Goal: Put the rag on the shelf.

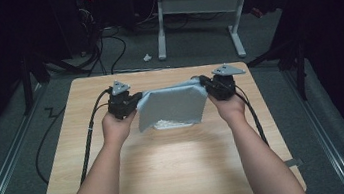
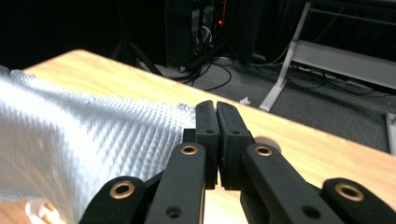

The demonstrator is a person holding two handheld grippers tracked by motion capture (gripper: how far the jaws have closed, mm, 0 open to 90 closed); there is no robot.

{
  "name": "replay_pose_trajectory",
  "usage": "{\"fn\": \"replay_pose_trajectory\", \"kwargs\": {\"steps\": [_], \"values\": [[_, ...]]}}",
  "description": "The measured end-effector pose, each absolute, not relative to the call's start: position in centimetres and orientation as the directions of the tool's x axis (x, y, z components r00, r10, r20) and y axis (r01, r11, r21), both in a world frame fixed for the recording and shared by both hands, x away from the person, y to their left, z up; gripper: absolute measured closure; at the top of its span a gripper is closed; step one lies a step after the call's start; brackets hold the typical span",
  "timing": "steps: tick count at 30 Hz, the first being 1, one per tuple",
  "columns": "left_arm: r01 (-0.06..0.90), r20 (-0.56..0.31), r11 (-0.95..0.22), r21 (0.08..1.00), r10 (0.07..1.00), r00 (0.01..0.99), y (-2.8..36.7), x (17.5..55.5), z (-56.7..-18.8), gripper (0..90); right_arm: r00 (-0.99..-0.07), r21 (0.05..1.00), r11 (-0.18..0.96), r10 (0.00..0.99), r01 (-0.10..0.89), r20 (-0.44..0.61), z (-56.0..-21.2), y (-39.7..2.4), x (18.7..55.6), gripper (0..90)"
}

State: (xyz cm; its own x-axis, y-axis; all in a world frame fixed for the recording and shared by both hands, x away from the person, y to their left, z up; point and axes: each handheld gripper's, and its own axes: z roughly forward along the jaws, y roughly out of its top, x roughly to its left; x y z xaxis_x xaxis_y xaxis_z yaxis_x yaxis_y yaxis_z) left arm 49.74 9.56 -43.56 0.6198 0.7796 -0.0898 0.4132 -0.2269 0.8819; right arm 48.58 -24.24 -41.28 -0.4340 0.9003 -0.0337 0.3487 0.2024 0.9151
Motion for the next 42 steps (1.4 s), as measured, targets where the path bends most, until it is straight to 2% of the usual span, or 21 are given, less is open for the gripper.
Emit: {"fn": "replay_pose_trajectory", "kwargs": {"steps": [14, 35, 42], "values": [[0.451, -0.131, -0.229, 0.863, 0.760, 0.636, 9.0, 49.0, -46.1, 89.1, -0.456, 0.897, 0.213, 0.890, 0.388, -0.014, -44.5, -23.5, 47.3, 89.4], [0.482, -0.153, -0.225, 0.847, 0.765, 0.626, 9.2, 48.7, -47.7, 87.6, -0.431, 0.877, 0.202, 0.903, 0.436, 0.006, -46.7, -24.3, 47.0, 89.1], [0.491, -0.163, -0.209, 0.846, 0.775, 0.611, 9.5, 48.6, -47.7, 83.4, -0.425, 0.875, 0.199, 0.905, 0.442, 0.008, -46.9, -24.4, 46.9, 87.9]]}}
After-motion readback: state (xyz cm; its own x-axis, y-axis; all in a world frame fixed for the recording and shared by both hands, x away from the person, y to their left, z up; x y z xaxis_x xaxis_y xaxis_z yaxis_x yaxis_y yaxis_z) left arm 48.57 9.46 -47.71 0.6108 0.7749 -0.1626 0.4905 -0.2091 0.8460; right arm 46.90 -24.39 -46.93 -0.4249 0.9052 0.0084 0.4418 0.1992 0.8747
